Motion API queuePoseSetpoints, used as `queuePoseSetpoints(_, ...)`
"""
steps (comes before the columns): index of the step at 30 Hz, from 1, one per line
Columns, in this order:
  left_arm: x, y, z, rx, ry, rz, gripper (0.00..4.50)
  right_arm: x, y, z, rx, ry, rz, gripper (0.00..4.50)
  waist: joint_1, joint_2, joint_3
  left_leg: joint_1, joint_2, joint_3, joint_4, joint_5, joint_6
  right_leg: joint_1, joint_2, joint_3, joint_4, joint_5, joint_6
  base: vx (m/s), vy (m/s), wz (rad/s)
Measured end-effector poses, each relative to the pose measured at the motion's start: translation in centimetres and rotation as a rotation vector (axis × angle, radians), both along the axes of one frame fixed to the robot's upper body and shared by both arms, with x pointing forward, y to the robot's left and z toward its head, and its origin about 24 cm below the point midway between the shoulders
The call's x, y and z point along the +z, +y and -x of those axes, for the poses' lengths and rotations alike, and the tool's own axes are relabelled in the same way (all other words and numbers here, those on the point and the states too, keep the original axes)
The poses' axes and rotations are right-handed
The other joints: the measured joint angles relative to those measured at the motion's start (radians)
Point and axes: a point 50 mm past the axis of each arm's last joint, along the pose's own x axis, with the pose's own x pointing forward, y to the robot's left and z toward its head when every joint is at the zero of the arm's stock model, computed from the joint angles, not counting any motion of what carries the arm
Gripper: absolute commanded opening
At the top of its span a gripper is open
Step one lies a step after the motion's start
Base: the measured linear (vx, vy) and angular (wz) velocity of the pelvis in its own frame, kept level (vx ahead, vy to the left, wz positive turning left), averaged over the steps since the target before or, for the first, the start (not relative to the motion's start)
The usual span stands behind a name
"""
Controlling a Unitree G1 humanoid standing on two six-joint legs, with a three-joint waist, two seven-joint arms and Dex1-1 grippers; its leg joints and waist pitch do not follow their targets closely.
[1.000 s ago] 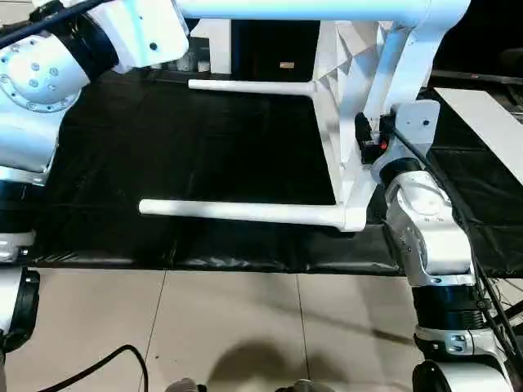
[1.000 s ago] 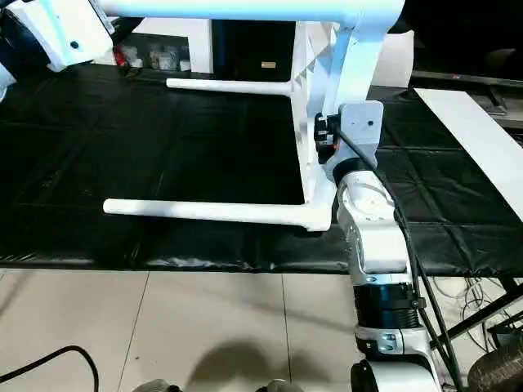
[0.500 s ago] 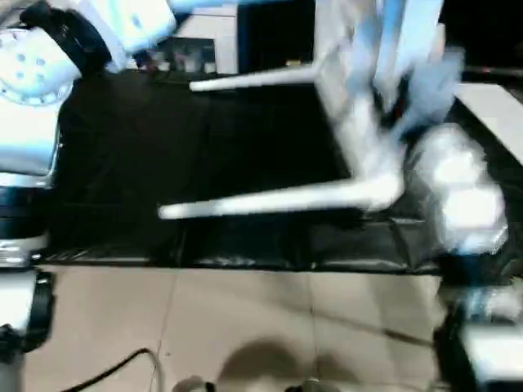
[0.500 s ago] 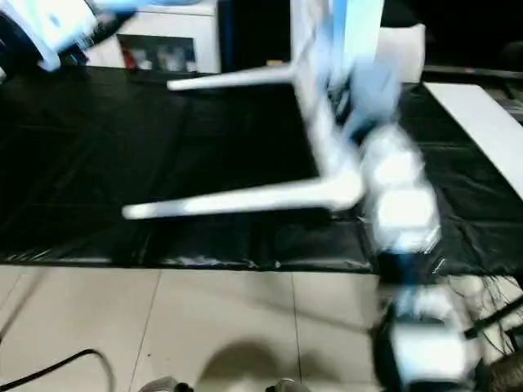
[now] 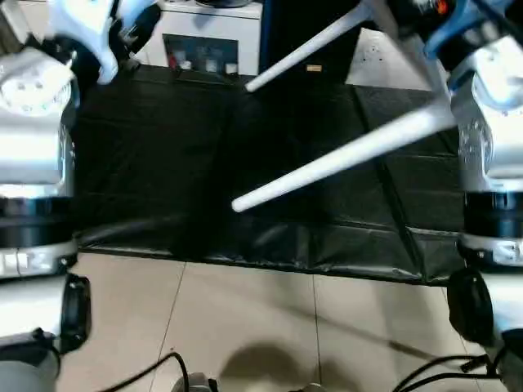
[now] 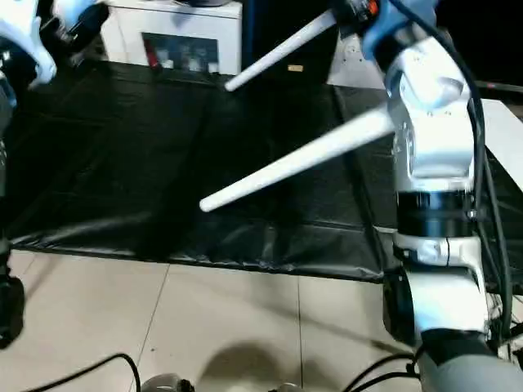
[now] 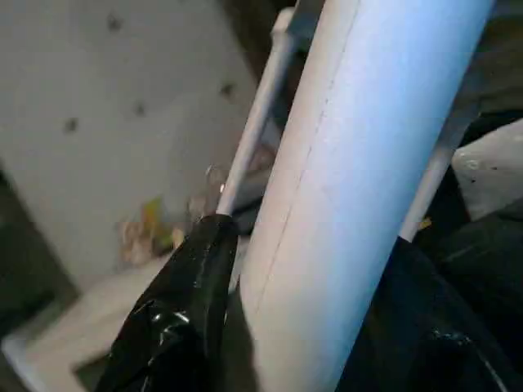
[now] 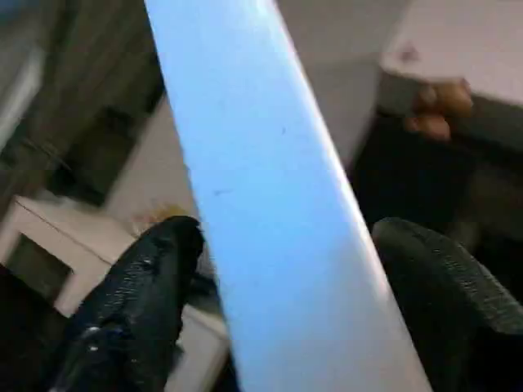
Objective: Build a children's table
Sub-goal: Flip table
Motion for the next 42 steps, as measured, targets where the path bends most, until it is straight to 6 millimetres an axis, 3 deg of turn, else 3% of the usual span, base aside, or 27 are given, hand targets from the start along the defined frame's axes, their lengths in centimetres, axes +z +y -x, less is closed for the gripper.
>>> queuePoseSetpoints(3,-1.3,0.0,-0.2,0.04,0.048,0.08,2.0,0.8,0.4,0.7,0.073,-0.082,0.02,3.82,0.002,-0.001,0.0,-0.001,-0.003,0.0,0.0,0.0,0.005,0.001,-0.003,-0.001,0.0,0.0,0.002,0.0,0.0,0.0)
queuePoseSetpoints(10,-3.1,-0.9,-0.6,0.042,0.11,0.217,2.0,0.9,2.3,1.6,0.268,-0.156,-0.04,3.82,-0.009,-0.019,0.011,-0.012,-0.004,0.0,0.005,0.001,0.01,-0.007,-0.005,-0.002,-0.001,0.009,-0.002,0.0,0.0,0.0)
queuePoseSetpoints(13,-3.5,-0.5,-0.6,0.062,0.116,0.232,1.95,1.5,2.7,2.4,0.343,-0.18,-0.07,3.82,-0.011,-0.02,0.012,-0.018,-0.003,0.0,0.006,0.001,0.011,-0.013,-0.005,-0.002,-0.001,0.01,-0.002,0.0,0.0,0.0)
queuePoseSetpoints(17,-5.5,0.2,-0.3,0.094,0.162,0.238,1.89,1.2,2.9,3.0,0.372,-0.159,-0.077,3.82,-0.012,-0.021,0.012,-0.018,-0.003,0.0,0.006,0.0,0.013,-0.013,-0.005,-0.002,-0.002,0.01,-0.002,0.0,0.0,0.0)
queuePoseSetpoints(22,-9.4,0.9,0.3,0.102,0.236,0.212,1.74,-4.8,3.5,2.6,0.352,0.085,-0.113,3.82,-0.011,-0.022,0.012,-0.019,-0.003,0.0,0.007,0.0,0.013,-0.013,-0.005,-0.002,-0.005,0.013,0.0,0.0,0.0,0.0)
queuePoseSetpoints(27,-11.8,1.8,1.0,0.064,0.276,0.186,1.62,-8.8,3.6,3.5,0.26,0.251,-0.161,3.82,-0.005,-0.025,0.011,-0.016,-0.003,-0.001,0.005,0.0,0.013,-0.008,-0.004,-0.002,-0.009,0.012,0.005,0.0,0.0,0.0)
queuePoseSetpoints(32,-13.9,2.8,1.0,0.036,0.326,0.162,1.59,-15.9,3.8,5.0,0.147,0.566,-0.253,3.82,-0.008,-0.026,0.01,-0.016,-0.005,-0.001,0.005,0.0,0.013,-0.004,-0.005,-0.002,-0.018,0.016,0.01,0.0,0.0,0.0)
queuePoseSetpoints(37,-14.7,3.2,0.8,0.005,0.339,0.129,1.59,-18.7,4.4,6.4,0.09,0.688,-0.269,3.82,-0.009,-0.032,0.006,-0.012,-0.006,-0.001,0.005,-0.001,0.013,0.001,-0.006,-0.001,-0.021,0.016,0.011,0.0,0.0,0.0)
queuePoseSetpoints(41,-15.4,3.4,0.6,0.001,0.33,0.132,1.59,-19.9,4.4,7.3,0.055,0.741,-0.271,3.82,-0.015,-0.037,0.003,0.003,-0.007,-0.003,0.001,-0.002,0.015,0.009,-0.006,-0.002,-0.03,0.015,0.014,0.0,0.0,0.0)
queuePoseSetpoints(42,-15.5,3.5,0.6,-0.001,0.327,0.134,2.15,-20.1,4.4,7.4,0.051,0.748,-0.269,4.0,-0.018,-0.037,0.003,0.005,-0.008,-0.004,-0.002,-0.002,0.015,0.012,-0.006,-0.003,-0.034,0.014,0.014,0.0,0.0,0.0)
